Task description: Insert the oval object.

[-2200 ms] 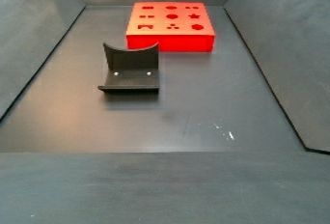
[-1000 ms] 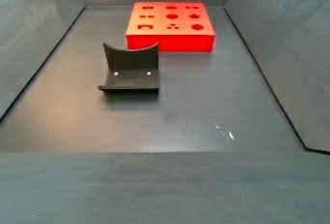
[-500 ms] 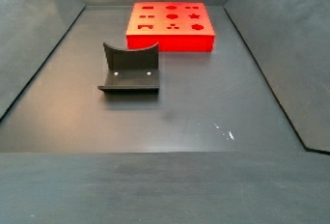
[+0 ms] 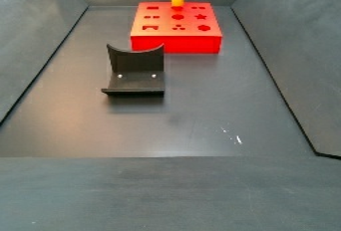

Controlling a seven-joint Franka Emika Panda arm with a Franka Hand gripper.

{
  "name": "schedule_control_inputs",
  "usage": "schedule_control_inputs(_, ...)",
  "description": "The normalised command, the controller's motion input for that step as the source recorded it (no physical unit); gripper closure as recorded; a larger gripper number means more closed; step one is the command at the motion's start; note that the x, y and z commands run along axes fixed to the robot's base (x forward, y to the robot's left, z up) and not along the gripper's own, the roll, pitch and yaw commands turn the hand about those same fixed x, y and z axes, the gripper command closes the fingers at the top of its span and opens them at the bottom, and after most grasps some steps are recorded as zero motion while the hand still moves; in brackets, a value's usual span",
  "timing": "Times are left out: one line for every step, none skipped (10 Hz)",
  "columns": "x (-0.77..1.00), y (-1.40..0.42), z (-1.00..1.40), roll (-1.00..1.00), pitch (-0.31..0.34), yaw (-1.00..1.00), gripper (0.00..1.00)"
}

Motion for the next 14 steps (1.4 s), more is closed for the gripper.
schedule_control_inputs(0.0,0.0,-0.28,0.0,-0.05,-0.02,1.0)
schedule_control_inputs(0.0,-0.01,-0.26,0.0,-0.039,0.0,1.0)
schedule_control_inputs(0.04,-0.18,-0.15,0.0,0.0,0.0,1.0)
schedule_control_inputs(0.06,-0.09,-0.18,0.0,0.0,0.0,1.0)
schedule_control_inputs(0.03,0.0,-0.23,0.01,0.0,0.0,1.0)
schedule_control_inputs(0.11,0.0,-0.34,0.0,-0.039,-0.03,1.0)
schedule_control_inputs(0.17,0.0,-0.59,0.0,-0.131,-0.08,1.0)
schedule_control_inputs(0.19,0.0,-0.82,0.06,-0.171,-0.11,1.0)
schedule_control_inputs(0.14,-0.03,-0.82,0.12,-0.163,-0.18,1.0)
schedule_control_inputs(0.04,-0.04,-0.79,0.17,-0.143,-0.21,1.0)
schedule_control_inputs(0.0,0.0,-0.6,0.16,-0.054,-0.13,1.0)
schedule_control_inputs(0.0,0.0,-0.32,0.13,0.0,-0.08,1.0)
schedule_control_inputs(0.0,0.0,0.0,0.01,0.0,0.0,1.0)
schedule_control_inputs(0.0,0.0,0.0,0.0,0.0,0.0,1.0)
